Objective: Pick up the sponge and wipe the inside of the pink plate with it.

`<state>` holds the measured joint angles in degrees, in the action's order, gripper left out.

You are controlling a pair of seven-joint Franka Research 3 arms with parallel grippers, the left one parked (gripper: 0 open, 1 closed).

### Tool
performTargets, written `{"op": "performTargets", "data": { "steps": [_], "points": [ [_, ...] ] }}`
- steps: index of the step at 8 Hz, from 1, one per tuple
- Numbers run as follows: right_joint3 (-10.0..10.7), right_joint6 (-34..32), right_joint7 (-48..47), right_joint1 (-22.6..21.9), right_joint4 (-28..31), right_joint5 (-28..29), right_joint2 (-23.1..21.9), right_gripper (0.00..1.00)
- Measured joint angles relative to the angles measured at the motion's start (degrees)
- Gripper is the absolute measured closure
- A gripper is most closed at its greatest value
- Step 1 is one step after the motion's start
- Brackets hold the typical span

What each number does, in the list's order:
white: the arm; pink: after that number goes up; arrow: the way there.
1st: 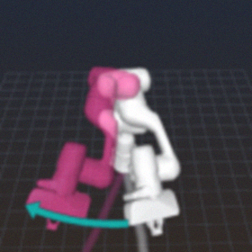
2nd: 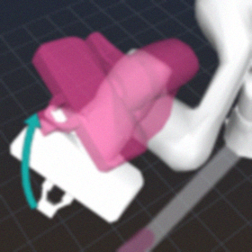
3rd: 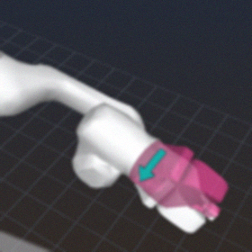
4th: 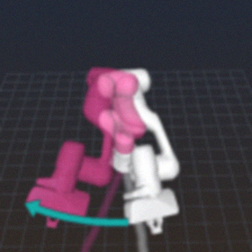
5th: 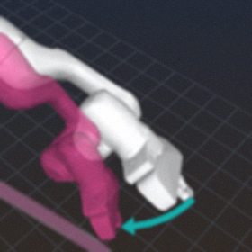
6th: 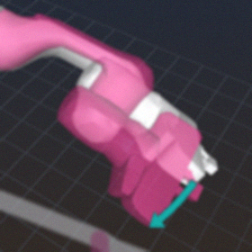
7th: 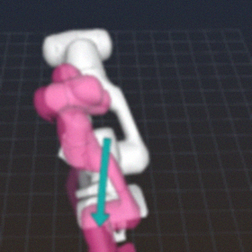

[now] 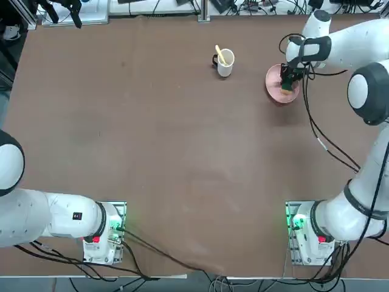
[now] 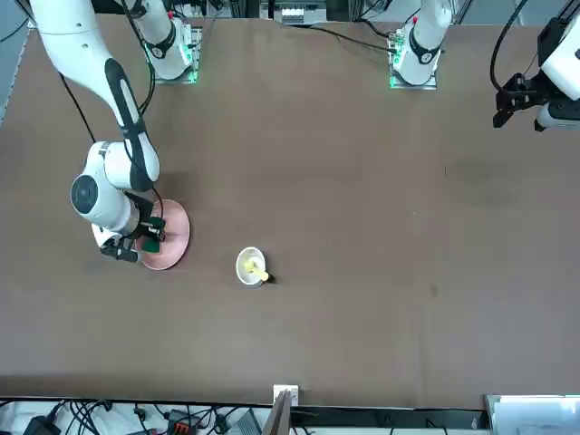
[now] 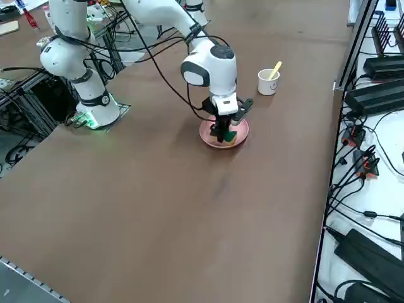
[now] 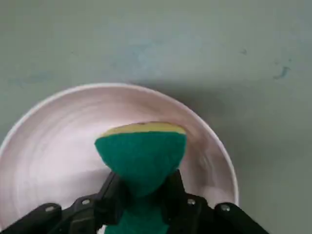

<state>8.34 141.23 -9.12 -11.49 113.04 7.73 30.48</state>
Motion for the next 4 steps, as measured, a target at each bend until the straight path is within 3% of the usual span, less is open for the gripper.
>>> {"op": "performTargets", "data": {
  "steps": [4],
  "points": [
    [-0.4, 0.0, -8.1, -4.3, -2.8, 0.0, 1.7, 0.6]
  ]
}}
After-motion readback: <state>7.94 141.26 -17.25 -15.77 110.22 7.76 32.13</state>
